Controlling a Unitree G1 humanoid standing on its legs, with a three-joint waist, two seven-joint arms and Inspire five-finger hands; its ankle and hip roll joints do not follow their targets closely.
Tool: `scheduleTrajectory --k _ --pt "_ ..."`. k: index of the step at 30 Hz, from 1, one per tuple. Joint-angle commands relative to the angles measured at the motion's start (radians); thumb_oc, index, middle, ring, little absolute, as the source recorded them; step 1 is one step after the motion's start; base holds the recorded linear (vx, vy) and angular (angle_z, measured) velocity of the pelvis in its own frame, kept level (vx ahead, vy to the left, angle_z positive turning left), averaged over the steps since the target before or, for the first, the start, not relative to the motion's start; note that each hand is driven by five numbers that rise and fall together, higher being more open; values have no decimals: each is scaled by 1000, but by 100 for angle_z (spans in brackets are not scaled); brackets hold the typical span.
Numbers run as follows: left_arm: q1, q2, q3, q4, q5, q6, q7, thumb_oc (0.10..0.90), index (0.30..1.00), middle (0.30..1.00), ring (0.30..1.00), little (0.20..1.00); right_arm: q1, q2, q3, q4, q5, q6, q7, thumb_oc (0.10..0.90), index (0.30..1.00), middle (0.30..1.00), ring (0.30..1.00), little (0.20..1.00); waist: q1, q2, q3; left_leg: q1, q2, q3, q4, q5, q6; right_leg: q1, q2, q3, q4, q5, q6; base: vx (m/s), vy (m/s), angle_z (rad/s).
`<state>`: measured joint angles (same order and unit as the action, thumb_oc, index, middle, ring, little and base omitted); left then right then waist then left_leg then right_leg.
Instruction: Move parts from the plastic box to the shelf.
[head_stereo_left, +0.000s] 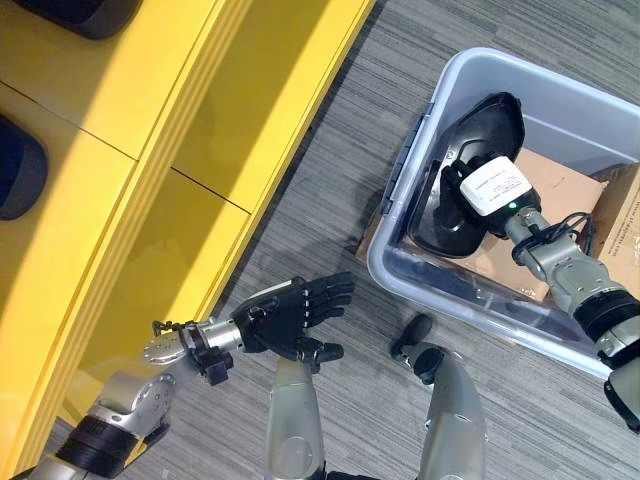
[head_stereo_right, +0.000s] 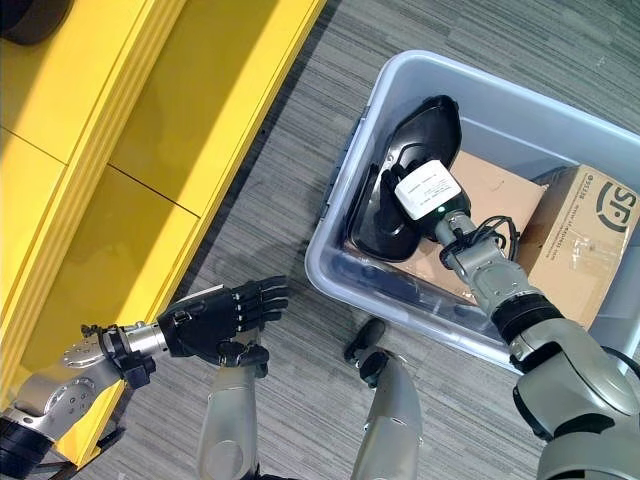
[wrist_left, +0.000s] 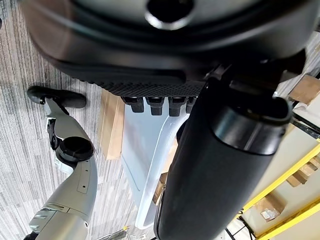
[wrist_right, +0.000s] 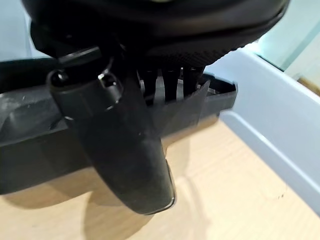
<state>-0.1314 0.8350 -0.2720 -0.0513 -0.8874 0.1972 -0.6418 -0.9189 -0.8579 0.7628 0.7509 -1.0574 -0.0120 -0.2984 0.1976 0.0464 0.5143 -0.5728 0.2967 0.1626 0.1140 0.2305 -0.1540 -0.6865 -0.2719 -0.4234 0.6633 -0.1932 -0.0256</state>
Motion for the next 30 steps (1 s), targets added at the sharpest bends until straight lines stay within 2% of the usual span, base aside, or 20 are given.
scheduleTrajectory --k 1,2,3,6,11,18,24,30 --pt "-19 -31 18 -92 -32 -30 -40 900 1000 1000 1000 1000 26 -53 46 139 14 -41 14 400 300 300 300 300 24 24 6 -36 27 24 -19 14 1 75 37 -22 -12 12 53 0 0 0" --pt "-14 -25 22 -93 -35 -29 -47 900 1000 1000 1000 1000 14 -64 56 110 -74 -77 -40 400 300 300 300 300 22 23 6 -30 25 25 -19 11 2 80 38 -20 -19 17 53 0 0 0" --pt "-10 -21 25 -92 -34 -31 -51 900 1000 1000 1000 1000 9 -70 65 88 -134 -103 -44 400 300 300 300 300 22 22 6 -27 24 26 -20 10 2 82 38 -19 -24 19 54 0 0 0" --pt "-8 -17 27 -92 -31 -39 -58 900 1000 1000 1000 1000 8 -96 92 11 -211 -178 -117 400 300 300 300 300 16 17 6 -15 24 28 -24 11 1 93 41 -17 -36 23 56 -1 11 -1" --pt "-4 -23 17 -98 -26 -50 -50 900 1000 1000 1000 1000 16 -95 91 -46 -176 -202 -147 400 300 300 300 300 10 17 6 10 24 33 -28 7 1 111 45 -10 -51 31 59 1 38 -2" --pt "13 -34 19 -95 -38 -69 -58 900 1000 1000 1000 1000 32 -102 62 -129 -94 -248 -259 400 300 300 300 300 -8 20 6 88 17 43 -55 -3 3 177 58 5 -112 49 63 13 80 -7" --pt "20 -49 19 -98 -37 -73 -68 900 1000 1000 1000 1000 71 -101 23 -195 -92 -282 -247 400 300 300 300 300 -20 19 6 151 15 60 -65 -15 4 233 62 13 -143 52 68 33 97 -3" --pt "47 -67 26 -96 -35 -91 -77 900 1000 1000 1000 1000 136 -144 -17 -288 28 -266 -225 400 300 300 300 300 -40 12 6 250 11 83 -85 -28 5 324 66 22 -193 55 78 48 122 -5"
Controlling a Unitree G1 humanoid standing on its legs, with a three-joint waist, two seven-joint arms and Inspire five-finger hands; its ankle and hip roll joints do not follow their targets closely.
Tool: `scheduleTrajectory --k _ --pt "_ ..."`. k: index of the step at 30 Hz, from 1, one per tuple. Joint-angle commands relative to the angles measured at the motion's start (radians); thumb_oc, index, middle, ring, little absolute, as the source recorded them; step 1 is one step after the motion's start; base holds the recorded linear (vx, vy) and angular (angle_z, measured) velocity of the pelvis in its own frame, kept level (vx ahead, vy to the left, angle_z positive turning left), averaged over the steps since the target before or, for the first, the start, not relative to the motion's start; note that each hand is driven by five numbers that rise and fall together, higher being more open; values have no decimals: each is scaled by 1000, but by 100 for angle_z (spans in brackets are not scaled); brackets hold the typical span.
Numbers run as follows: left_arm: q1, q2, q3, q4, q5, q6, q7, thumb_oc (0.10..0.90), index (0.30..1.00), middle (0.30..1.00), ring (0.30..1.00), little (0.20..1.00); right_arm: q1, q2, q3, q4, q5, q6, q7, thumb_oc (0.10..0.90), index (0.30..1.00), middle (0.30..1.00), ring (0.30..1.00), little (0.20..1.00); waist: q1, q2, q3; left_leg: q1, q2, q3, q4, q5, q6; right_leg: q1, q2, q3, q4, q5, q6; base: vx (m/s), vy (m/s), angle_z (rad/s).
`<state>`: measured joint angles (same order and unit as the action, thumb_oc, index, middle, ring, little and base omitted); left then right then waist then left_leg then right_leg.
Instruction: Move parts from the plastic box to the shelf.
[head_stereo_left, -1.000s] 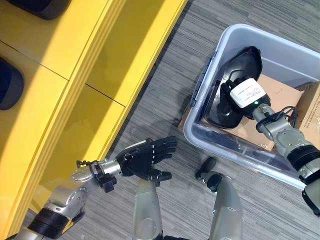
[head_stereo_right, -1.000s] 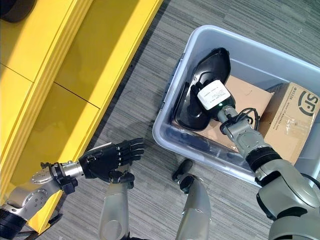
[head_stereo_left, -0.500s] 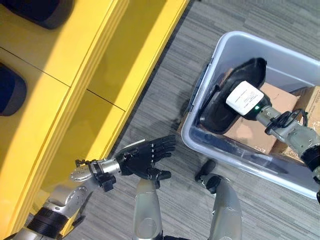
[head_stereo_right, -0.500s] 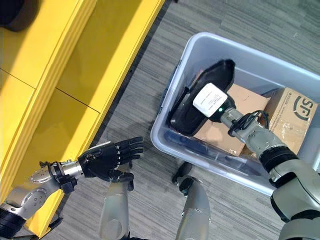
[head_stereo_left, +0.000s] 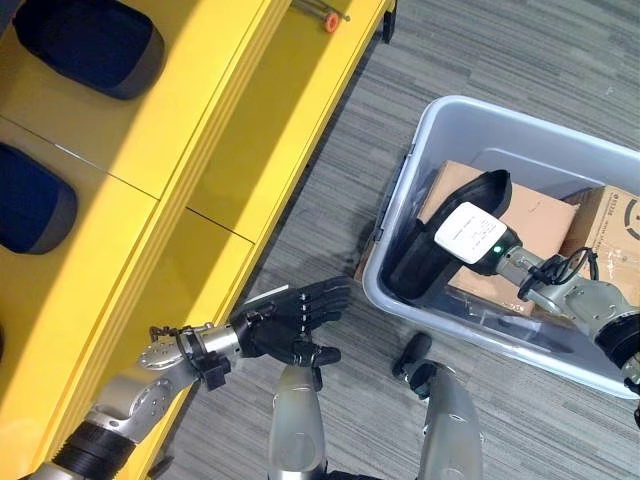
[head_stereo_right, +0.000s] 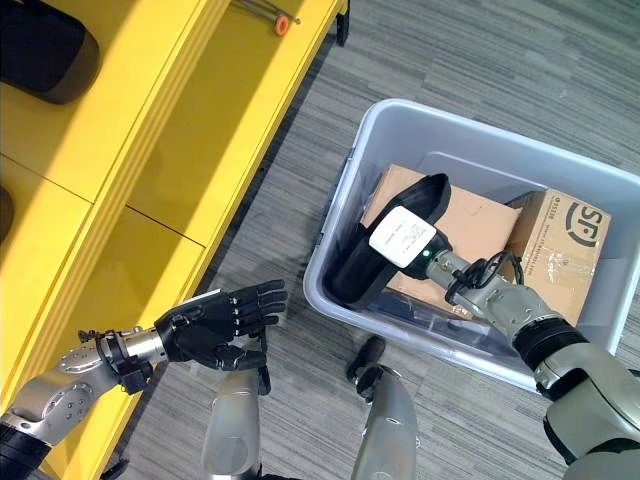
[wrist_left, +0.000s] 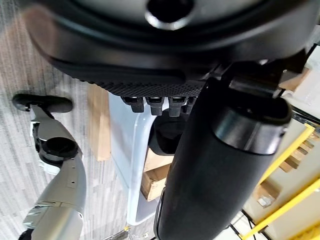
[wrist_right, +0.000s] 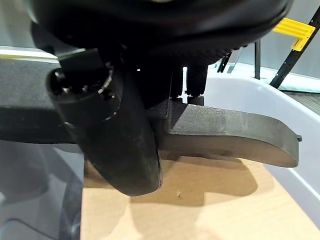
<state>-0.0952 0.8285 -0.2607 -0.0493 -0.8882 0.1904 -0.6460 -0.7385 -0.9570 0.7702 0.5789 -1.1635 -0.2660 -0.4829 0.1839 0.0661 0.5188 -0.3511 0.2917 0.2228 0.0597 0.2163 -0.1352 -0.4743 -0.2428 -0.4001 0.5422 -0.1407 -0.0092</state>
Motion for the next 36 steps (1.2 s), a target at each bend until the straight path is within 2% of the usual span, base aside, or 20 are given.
scheduleTrajectory --k 1,3,9,10,14,17,19,21,23,27,28,30,32,34,35,36 --pt "17 -65 14 -102 -37 -88 -70 900 1000 1000 1000 1000 -30 -52 -43 -139 168 -11 -48 400 300 300 300 300 -31 -9 1 45 14 25 -32 -16 -12 128 38 1 -79 1 63 43 147 -3" --pt "29 -75 15 -107 -63 -103 -62 900 1000 1000 1000 1000 14 -64 -100 -186 260 26 -23 400 300 300 300 300 -41 -11 -9 74 11 30 -31 -25 -9 159 37 4 -85 -6 65 58 177 -4" --pt "85 -95 38 -123 -58 -138 -43 900 1000 1000 1000 1000 202 -76 -223 -217 347 51 21 400 300 300 300 300 -52 -9 -58 133 2 29 -39 -37 -4 230 31 4 -113 -15 68 93 131 -2" --pt "110 -102 51 -126 -55 -136 -56 900 1000 1000 1000 1000 263 -72 -264 -225 410 117 105 400 300 300 300 300 -57 -10 -77 159 -1 30 -49 -36 -7 264 32 4 -141 -11 70 91 135 1" --pt "147 -106 56 -122 -27 -160 -86 900 1000 1000 1000 1000 359 -54 -318 -230 467 137 261 400 300 300 300 300 -67 -18 -134 223 -9 37 -74 -33 -11 347 35 2 -194 -7 72 119 155 -2" --pt "152 -119 53 -112 -28 -182 -67 900 1000 1000 1000 1000 415 -29 -341 -226 485 137 330 400 300 300 300 300 -73 -26 -165 250 -15 35 -79 -32 -9 387 38 -1 -213 -6 71 93 77 0" --pt "168 -140 62 -99 -12 -182 -70 900 1000 1000 1000 1000 481 3 -375 -222 522 136 362 400 300 300 300 300 -78 -39 -207 275 -18 34 -83 -30 -11 435 39 -2 -253 10 75 158 53 0" --pt "178 -149 69 -90 33 -160 -83 900 1000 1000 1000 1000 501 16 -398 -225 468 119 365 400 300 300 300 300 -82 -45 -233 288 -21 33 -83 -30 -12 462 40 2 -284 23 79 145 41 2" --pt "194 -134 79 -82 139 -170 -67 900 1000 1000 1000 1000 529 18 -420 -248 434 83 419 400 300 300 300 300 -87 -53 -273 310 -24 35 -89 -31 -14 496 43 4 -327 45 86 137 36 -1" --pt "225 -96 111 -92 186 -210 -24 900 1000 1000 1000 1000 585 -9 -464 -334 561 77 534 400 300 300 300 300 -94 -59 -317 342 -34 40 -102 -37 -14 539 41 0 -388 74 101 69 51 0" --pt "236 -84 130 -93 274 -267 20 900 1000 1000 1000 1000 608 -16 -489 -381 525 32 541 400 300 300 300 300 -99 -61 -335 363 -42 45 -113 -44 -12 558 37 2 -428 97 112 39 82 -3" --pt "239 -68 142 -88 323 -289 69 900 1000 1000 1000 1000 614 -28 -499 -422 521 -1 548 400 300 300 300 300 -103 -63 -349 383 -48 49 -123 -51 -12 572 34 2 -466 121 124 24 67 -11" --pt "230 -50 154 -87 409 -374 126 900 1000 1000 1000 1000 620 -44 -522 -521 621 -8 619 400 300 300 300 300 -112 -65 -372 398 -53 74 -135 -49 -3 581 31 -13 -530 176 136 -50 69 -14" --pt "226 -35 158 -96 495 -429 154 900 1000 1000 1000 1000 629 -44 -542 -584 712 5 684 400 300 300 300 300 -118 -67 -385 405 -58 77 -142 -56 -4 585 30 -10 -552 191 145 -26 54 -6" --pt "213 -17 148 -98 590 -487 187 900 1000 1000 1000 1000 638 -38 -552 -640 759 6 736 400 300 300 300 300 -125 -70 -396 412 -62 82 -147 -64 -3 590 28 -8 -564 200 152 3 39 -2" --pt "208 -13 144 -98 615 -495 194 900 1000 1000 1000 1000 642 -38 -556 -651 766 -4 741 400 300 300 300 300 -127 -70 -399 413 -63 83 -147 -66 -3 592 28 -8 -567 201 153 5 37 -8"
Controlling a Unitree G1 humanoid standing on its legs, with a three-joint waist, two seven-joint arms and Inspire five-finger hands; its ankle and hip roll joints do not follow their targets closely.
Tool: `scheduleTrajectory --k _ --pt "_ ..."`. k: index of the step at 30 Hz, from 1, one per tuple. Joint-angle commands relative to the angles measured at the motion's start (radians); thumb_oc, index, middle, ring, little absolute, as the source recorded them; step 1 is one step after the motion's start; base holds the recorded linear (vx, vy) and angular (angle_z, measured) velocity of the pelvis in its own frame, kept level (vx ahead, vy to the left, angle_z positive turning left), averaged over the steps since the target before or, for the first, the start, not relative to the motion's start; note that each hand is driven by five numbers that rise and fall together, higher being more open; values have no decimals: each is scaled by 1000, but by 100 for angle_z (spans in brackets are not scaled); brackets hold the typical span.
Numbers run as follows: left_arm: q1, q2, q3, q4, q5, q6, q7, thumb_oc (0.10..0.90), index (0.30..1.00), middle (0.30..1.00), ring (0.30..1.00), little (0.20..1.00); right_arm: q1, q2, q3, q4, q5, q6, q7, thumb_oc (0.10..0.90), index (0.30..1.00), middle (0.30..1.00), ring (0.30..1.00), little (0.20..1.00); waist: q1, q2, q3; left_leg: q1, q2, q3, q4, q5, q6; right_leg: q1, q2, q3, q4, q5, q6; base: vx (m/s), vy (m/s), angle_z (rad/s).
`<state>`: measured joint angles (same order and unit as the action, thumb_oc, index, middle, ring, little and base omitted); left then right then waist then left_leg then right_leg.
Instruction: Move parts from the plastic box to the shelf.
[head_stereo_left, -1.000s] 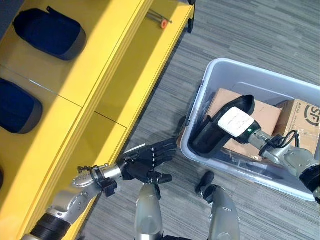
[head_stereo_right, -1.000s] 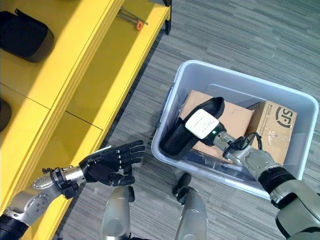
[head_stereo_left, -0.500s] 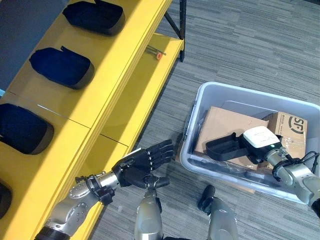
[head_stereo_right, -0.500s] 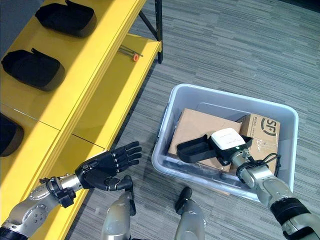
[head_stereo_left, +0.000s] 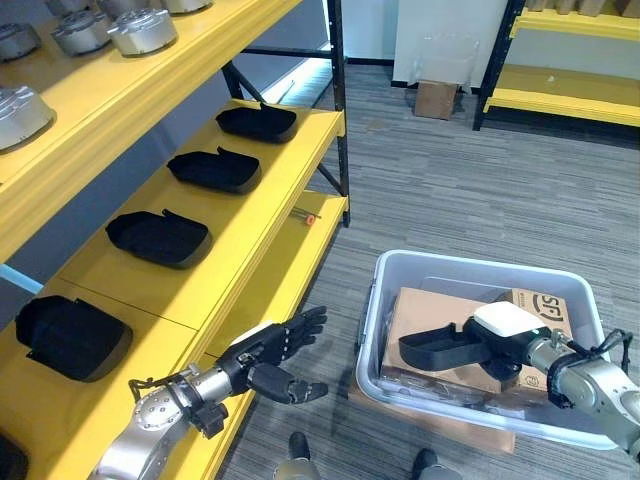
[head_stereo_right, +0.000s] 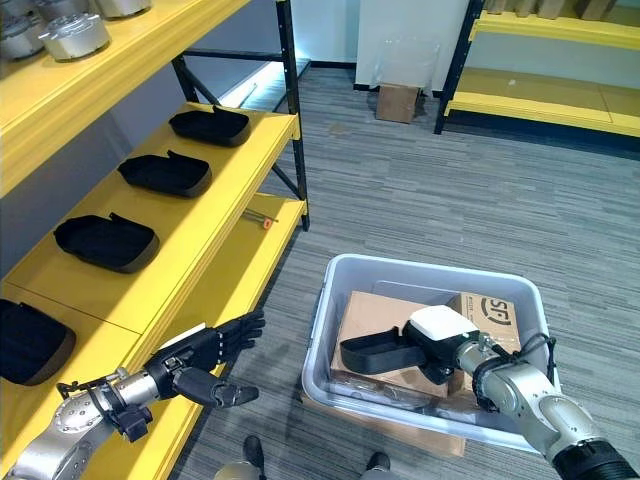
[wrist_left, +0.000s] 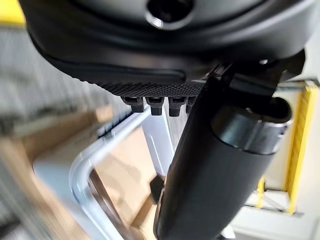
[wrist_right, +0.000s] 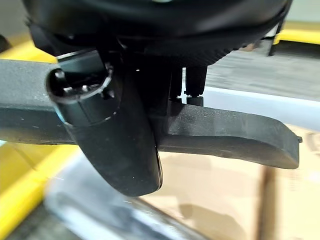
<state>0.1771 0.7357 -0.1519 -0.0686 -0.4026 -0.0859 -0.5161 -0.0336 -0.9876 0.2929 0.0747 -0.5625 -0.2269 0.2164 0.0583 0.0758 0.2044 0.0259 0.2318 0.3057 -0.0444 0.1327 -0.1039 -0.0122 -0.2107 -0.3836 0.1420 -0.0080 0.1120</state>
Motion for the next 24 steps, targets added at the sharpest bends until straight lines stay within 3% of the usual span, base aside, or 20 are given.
scheduleTrajectory --k 1,7,8,9,15,19,21,24 --pt "-78 93 25 -81 148 -217 79 900 1000 1000 1000 1000 -67 -12 -76 -170 190 -38 59 400 300 300 300 300 -3 -82 -90 39 -4 4 -43 14 -34 131 -6 -24 -170 72 35 3 26 -12" --pt "-226 157 -107 -73 411 -297 208 900 1000 1000 1000 1000 -200 1 -5 -271 402 48 149 400 300 300 300 300 -16 -90 -120 58 -14 15 -43 -9 -28 145 -12 -16 -194 82 47 10 16 -1" --pt "-242 160 -119 -74 458 -317 244 900 1000 1000 1000 1000 -224 7 11 -277 425 76 170 400 300 300 300 300 -14 -90 -124 60 -15 17 -43 -11 -28 147 -14 -18 -199 84 49 19 5 -4" --pt "-279 164 -142 -69 559 -346 355 900 1000 1000 1000 1000 -258 21 39 -290 475 120 201 400 300 300 300 300 -18 -92 -129 67 -15 22 -43 -17 -28 153 -17 -20 -209 89 51 17 3 -5" --pt "-377 116 -230 -56 560 -376 345 900 1000 1000 1000 1000 -363 108 122 -283 501 213 225 400 300 300 300 300 -19 -97 -145 81 -19 29 -43 -29 -22 165 -20 -21 -216 90 51 33 -6 -5" --pt "-415 107 -272 -49 566 -402 359 900 1000 1000 1000 1000 -434 148 163 -255 632 236 249 400 300 300 300 300 -16 -99 -154 86 -22 27 -43 -34 -21 171 -20 -21 -216 87 51 37 10 1" --pt "-415 97 -279 -54 544 -432 356 900 1000 1000 1000 1000 -435 165 165 -252 632 237 259 400 300 300 300 300 -14 -99 -156 86 -23 26 -43 -35 -20 171 -22 -20 -216 87 52 27 10 0" --pt "-418 81 -287 -61 556 -415 393 900 1000 1000 1000 1000 -433 191 176 -252 626 238 268 400 300 300 300 300 -14 -99 -159 88 -26 27 -43 -38 -18 174 -23 -20 -215 86 52 10 6 0"
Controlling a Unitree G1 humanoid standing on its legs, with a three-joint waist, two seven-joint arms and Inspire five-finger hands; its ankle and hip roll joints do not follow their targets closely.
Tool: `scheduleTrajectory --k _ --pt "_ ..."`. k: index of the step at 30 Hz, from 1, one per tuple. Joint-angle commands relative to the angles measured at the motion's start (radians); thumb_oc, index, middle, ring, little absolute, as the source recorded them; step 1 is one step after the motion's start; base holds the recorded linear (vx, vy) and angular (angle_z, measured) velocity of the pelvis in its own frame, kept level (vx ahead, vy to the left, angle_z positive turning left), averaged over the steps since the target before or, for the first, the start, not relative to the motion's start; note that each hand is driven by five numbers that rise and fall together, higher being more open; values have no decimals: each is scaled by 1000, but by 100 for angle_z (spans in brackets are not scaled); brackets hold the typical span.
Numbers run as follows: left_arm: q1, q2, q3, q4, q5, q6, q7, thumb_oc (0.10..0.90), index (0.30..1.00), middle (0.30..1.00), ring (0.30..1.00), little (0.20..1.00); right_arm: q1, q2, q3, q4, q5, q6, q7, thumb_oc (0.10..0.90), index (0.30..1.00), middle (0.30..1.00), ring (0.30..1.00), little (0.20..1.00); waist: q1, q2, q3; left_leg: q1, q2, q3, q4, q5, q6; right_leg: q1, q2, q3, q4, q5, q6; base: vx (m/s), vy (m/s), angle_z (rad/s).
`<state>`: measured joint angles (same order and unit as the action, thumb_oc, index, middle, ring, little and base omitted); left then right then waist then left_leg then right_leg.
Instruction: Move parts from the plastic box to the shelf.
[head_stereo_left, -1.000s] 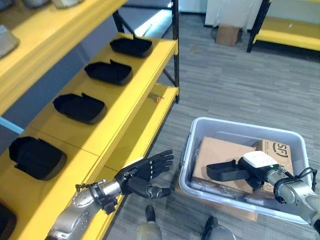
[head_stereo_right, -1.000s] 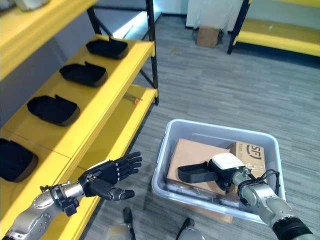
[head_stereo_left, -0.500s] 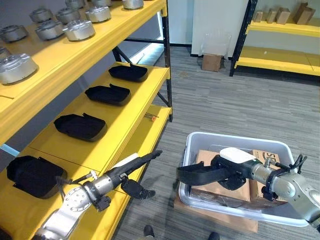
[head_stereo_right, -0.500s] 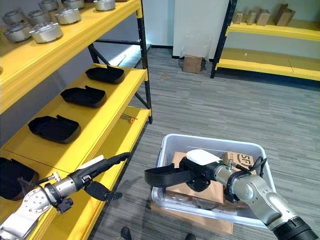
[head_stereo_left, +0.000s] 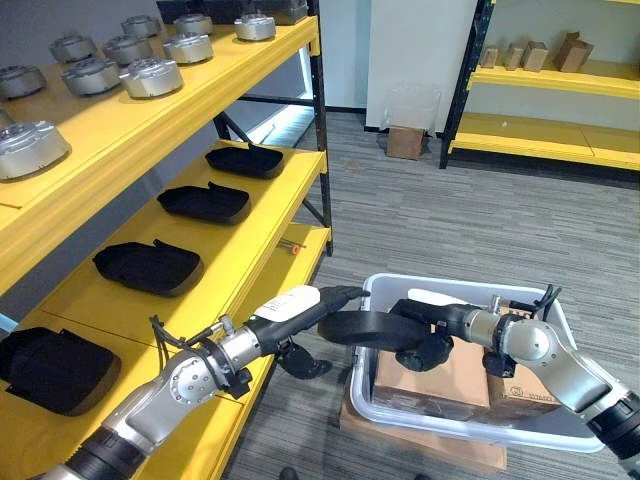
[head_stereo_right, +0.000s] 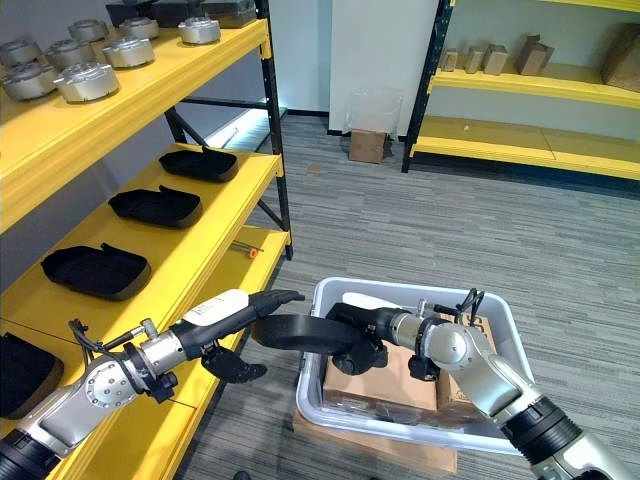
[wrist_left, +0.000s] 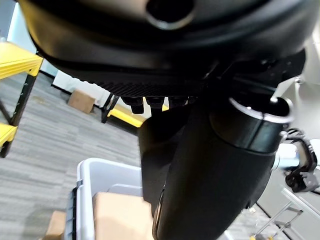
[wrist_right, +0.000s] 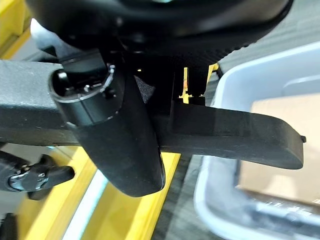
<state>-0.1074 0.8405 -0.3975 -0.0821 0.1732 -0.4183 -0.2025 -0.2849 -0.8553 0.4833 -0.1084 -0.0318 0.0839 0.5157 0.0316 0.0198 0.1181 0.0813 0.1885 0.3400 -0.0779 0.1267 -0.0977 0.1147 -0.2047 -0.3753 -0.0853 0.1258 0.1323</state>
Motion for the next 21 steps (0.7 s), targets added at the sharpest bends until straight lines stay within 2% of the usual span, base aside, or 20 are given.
scheduleTrajectory --k 1,5,9,14,21 --pt "-134 -25 -42 -47 -21 -83 84 900 1000 1000 1000 1000 -181 61 -14 -69 94 -73 -30 400 300 300 300 300 13 -43 -73 33 17 -7 -9 -32 -23 47 -30 -28 12 -48 31 0 0 0" --pt "-126 -62 -37 -41 -47 -113 106 900 1000 1000 1000 1000 -174 97 -9 -76 65 -70 -36 400 300 300 300 300 17 -44 -76 35 13 -8 -9 -38 -19 50 -32 -27 12 -50 31 0 0 0" --pt "-123 -93 -40 -53 -61 -105 95 900 1000 1000 1000 1000 -184 122 -6 -74 47 -74 -46 400 300 300 300 300 21 -43 -78 34 8 -15 -9 -42 -14 51 -32 -24 14 -53 30 0 0 0" --pt "-111 -126 -57 -45 -70 -45 43 900 1000 1000 1000 1000 -200 140 -9 -105 28 -80 -57 400 300 300 300 300 25 -42 -79 32 1 -22 -9 -46 -8 49 -32 -19 22 -60 28 0 0 0" --pt "-110 -153 -86 -21 -50 -10 44 900 1000 1000 1000 1000 -214 153 -11 -148 23 -58 -65 400 300 300 300 300 23 -40 -79 31 0 -27 -9 -48 -6 45 -31 -11 26 -63 27 0 0 0"
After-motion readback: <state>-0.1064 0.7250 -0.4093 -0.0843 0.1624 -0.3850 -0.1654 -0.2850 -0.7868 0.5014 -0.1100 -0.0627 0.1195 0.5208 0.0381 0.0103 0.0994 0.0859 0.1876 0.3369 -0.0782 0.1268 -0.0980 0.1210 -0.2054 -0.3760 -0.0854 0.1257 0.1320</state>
